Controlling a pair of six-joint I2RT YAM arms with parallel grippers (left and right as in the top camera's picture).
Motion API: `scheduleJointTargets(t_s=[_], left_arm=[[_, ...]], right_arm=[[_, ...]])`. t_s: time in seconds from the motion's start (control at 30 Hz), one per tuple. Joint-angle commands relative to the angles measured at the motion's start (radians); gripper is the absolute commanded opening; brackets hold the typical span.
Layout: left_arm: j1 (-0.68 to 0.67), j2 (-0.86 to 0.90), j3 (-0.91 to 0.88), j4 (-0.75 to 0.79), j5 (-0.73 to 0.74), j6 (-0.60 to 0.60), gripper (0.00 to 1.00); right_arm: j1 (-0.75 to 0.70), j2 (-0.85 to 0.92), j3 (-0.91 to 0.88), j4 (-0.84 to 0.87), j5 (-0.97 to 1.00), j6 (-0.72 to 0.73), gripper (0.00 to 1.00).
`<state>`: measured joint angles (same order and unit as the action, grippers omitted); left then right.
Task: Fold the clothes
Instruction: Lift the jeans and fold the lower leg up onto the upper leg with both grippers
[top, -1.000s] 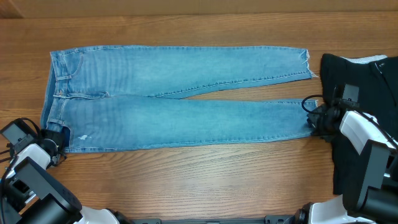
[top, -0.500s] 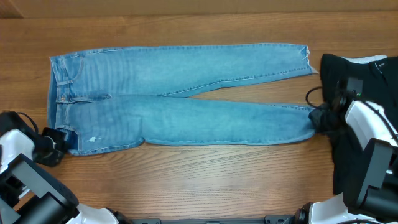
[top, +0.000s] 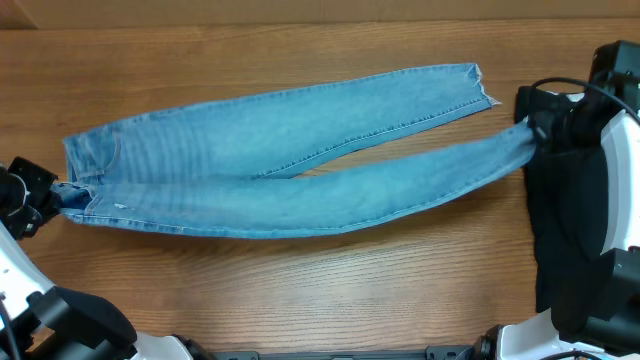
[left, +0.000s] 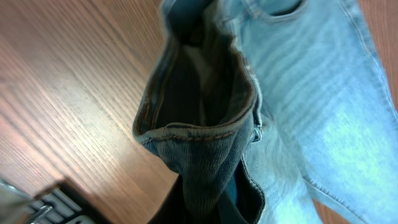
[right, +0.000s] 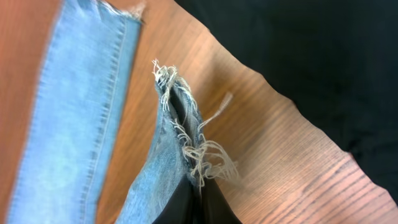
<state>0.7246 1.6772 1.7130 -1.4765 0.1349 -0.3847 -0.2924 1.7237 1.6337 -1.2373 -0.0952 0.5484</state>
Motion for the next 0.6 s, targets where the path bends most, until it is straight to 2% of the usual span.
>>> scheduleJointTargets(t_s=[0.0, 0.13, 0.4, 0.57], left_arm=[[-0.073, -0.032, 0.081, -0.027, -0.136, 0.011, 0.04], [-0.135, -0.021, 0.081, -0.026, -0.227, -0.012, 0.04], [-0.101, 0.061, 0.081, 0.078, -0.247, -0.074, 0.04], [-0.099, 0.179, 0.081, 0.158, -0.242, -0.095, 0.04]], right_arm=[[0.024, -0.010, 0.072, 0.006, 0.007, -0.006, 0.04], [0.059, 0.045, 0.106, 0.025, 0.007, -0.005, 0.04], [0.073, 0.345, 0.436, -0.112, 0.004, 0.051, 0.04], [0.072, 0.423, 0.460, -0.093, -0.001, 0.091, 0.04]])
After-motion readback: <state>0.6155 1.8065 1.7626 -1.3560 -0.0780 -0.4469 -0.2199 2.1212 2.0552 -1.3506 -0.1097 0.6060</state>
